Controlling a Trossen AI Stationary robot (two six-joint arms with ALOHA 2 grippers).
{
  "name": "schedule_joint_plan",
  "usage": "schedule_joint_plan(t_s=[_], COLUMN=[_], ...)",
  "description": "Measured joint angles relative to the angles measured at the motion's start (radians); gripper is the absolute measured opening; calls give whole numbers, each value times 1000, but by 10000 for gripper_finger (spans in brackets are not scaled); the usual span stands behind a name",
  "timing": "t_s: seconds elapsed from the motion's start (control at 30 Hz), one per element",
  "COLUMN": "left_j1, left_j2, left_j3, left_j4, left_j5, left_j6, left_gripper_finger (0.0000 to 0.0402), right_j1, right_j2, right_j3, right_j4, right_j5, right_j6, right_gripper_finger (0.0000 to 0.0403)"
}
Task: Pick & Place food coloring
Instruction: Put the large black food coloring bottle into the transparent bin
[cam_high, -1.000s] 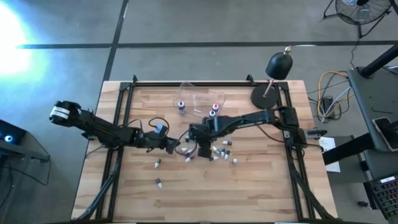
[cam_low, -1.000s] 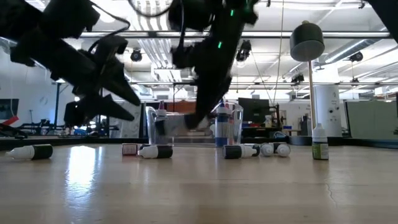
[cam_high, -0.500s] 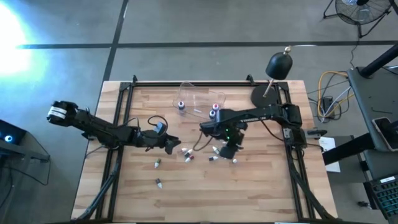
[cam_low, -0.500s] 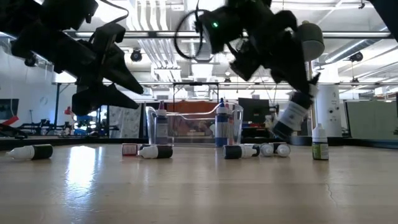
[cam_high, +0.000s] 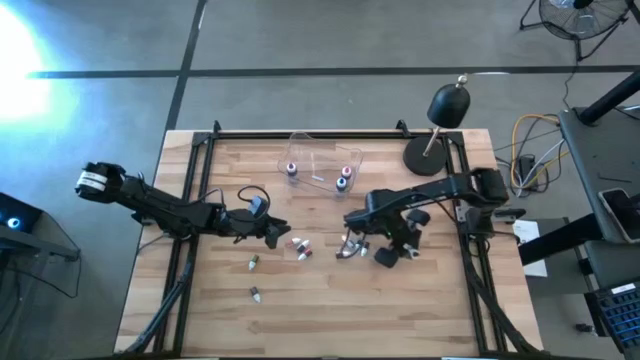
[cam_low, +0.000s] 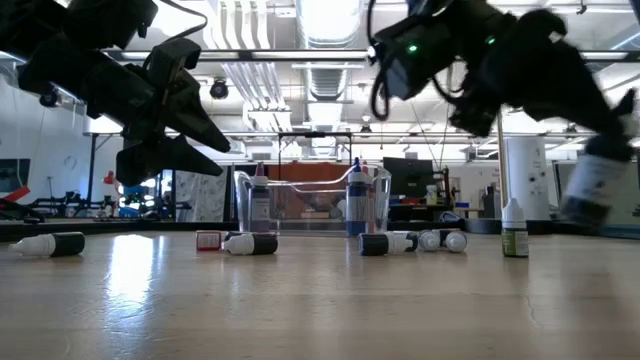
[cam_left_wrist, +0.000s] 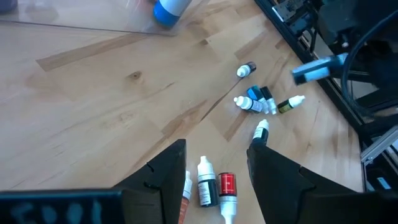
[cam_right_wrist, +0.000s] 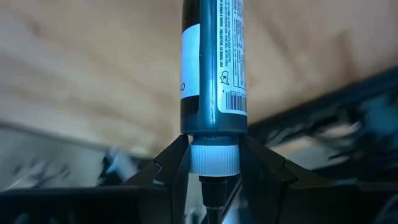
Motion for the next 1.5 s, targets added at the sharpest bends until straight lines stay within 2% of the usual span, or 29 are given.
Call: schedule_joint_plan(t_s=[0.1,0.27,0.5,0.73,1.23,1.4,1.5], left_j1=[0,1,1,3,3,3,3], left_j2=[0,0,0,0,0,0,0], left_j3=[0,0,0,0,0,-1,-1], left_j4=[0,0,0,0,0,0,0], left_j5=[-2,-3,-30,-31,-30,-29,-29], left_j6=[20,27,27,26,26,24,25], left_gripper_finger=[147,147,147,147,147,147,147], right_j1=[12,44,65,65,66,73,83], right_j2=[-30,-49,-49,-49,-52,-78,-101], right_j3=[-55,-136,-228,-260,-176,-155,-149], right_j4=[0,4,69,139,145,150,147], right_j5=[-85,-159,-167,-183,-60,27,44], right_j6=[13,19,2,-3,-26,16,50], right_gripper_finger=[112,125,127,131,193,209,217])
